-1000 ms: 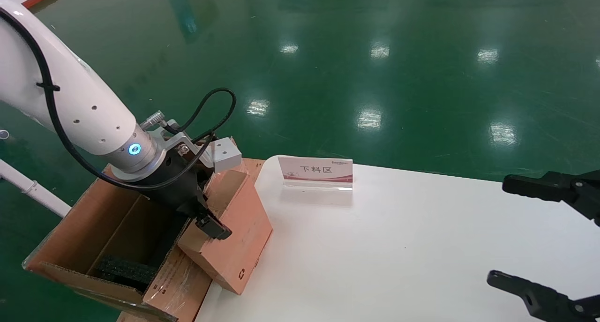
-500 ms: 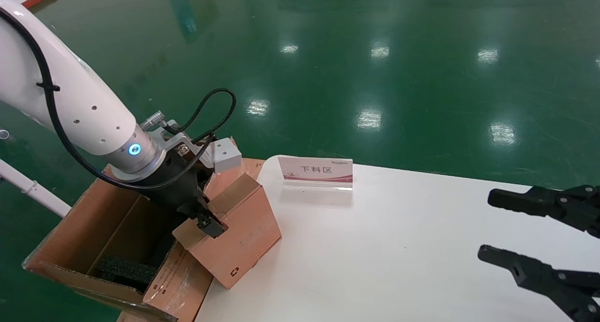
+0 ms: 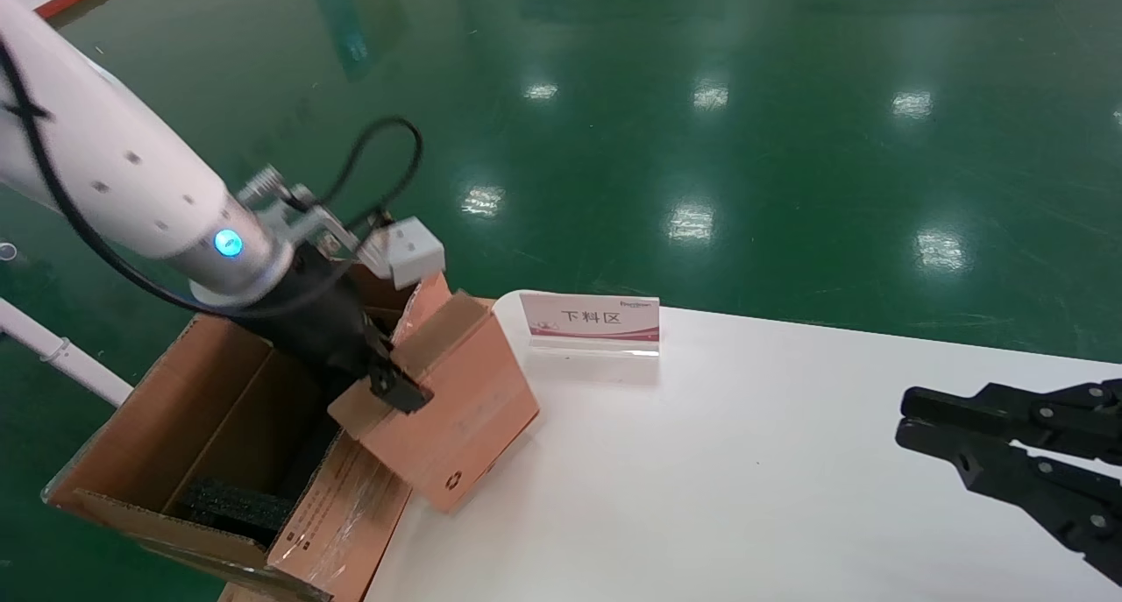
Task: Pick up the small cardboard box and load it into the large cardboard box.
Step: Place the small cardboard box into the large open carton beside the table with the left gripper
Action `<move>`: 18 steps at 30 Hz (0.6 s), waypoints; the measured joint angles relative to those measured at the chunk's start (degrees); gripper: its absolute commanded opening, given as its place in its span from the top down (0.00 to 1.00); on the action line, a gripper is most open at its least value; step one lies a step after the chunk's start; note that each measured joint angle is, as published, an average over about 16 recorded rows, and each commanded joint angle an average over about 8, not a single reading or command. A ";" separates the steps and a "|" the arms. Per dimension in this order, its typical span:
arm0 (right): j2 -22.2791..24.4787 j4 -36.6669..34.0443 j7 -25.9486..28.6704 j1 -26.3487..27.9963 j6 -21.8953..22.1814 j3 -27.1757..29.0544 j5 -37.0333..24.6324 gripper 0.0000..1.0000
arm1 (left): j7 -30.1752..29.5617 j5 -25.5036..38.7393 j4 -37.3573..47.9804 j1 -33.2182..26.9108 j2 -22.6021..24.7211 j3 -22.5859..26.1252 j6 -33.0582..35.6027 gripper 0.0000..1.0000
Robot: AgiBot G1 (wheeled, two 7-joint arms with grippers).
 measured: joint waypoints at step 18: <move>0.02 -0.02 -0.04 0.03 0.01 -0.07 0.04 0.00 | 11.19 -1.07 11.60 -16.88 -5.83 -6.17 3.39 1.00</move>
